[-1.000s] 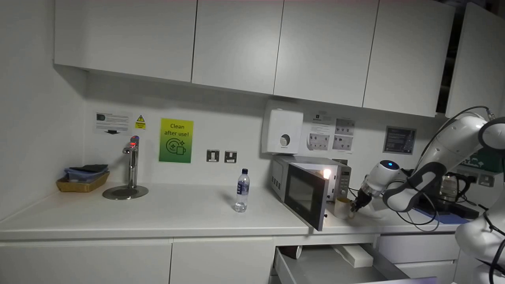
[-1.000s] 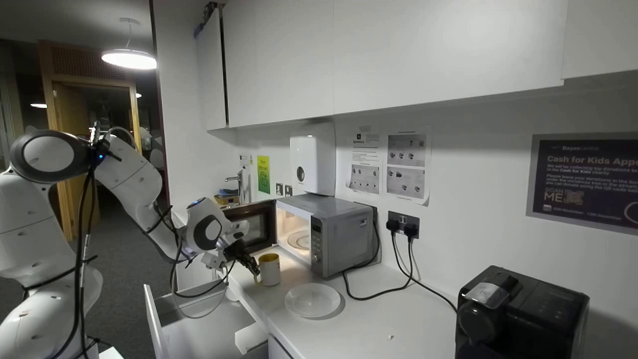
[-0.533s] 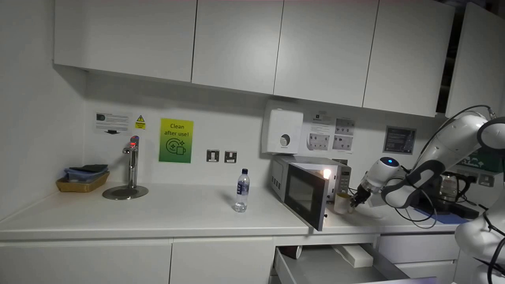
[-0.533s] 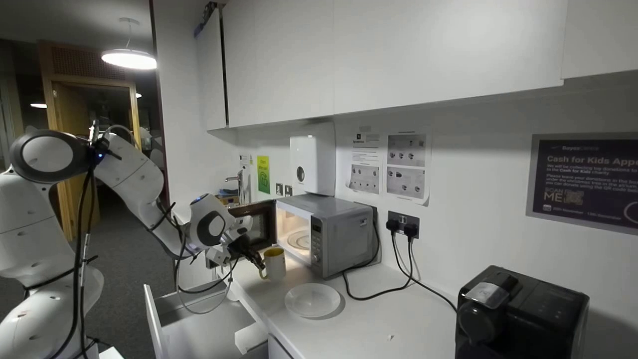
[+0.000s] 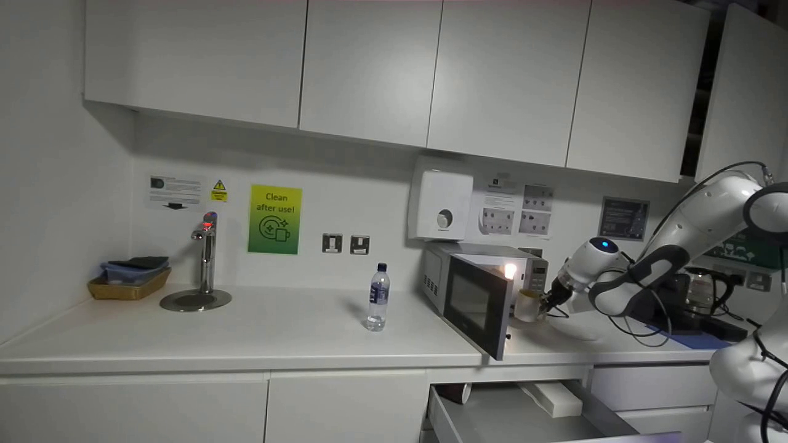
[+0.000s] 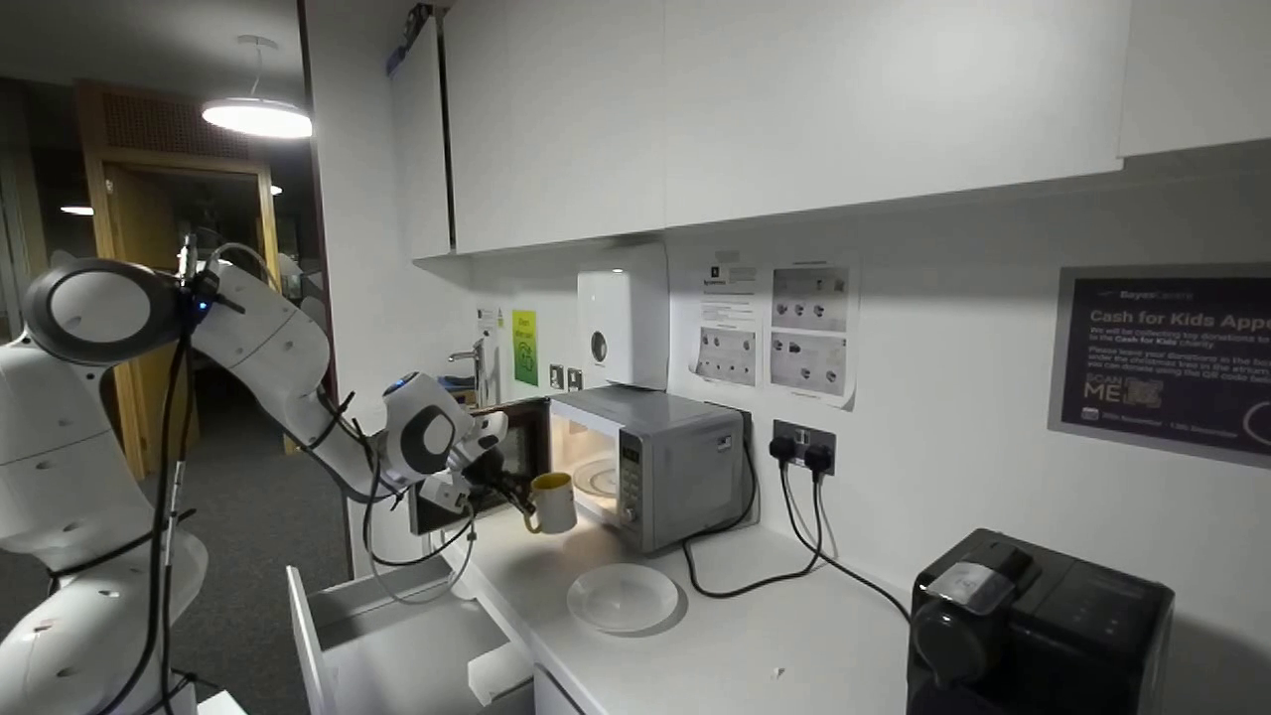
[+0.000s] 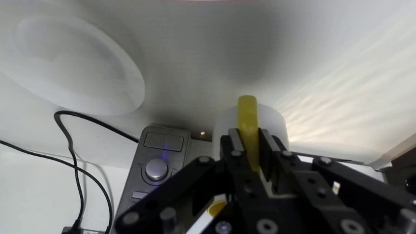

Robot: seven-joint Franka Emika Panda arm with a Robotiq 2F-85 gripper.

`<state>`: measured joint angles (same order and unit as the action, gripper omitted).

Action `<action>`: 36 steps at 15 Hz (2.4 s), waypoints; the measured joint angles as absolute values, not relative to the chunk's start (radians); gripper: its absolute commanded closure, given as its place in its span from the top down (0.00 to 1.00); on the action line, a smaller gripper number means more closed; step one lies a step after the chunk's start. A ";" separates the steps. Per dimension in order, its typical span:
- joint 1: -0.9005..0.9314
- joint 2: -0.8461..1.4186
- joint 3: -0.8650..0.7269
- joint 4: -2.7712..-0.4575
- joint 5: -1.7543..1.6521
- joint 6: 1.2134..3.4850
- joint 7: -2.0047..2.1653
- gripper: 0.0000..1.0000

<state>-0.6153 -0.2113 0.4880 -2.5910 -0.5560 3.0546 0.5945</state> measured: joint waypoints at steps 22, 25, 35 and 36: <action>-0.580 -0.048 0.520 -2.335 -0.550 2.986 0.466 0.04; -0.575 -0.025 0.520 -2.313 -0.532 2.971 0.448 0.04; -0.573 0.079 0.520 -2.215 -0.489 2.942 0.375 0.04; -0.573 0.091 0.520 -2.201 -0.489 2.934 0.370 0.04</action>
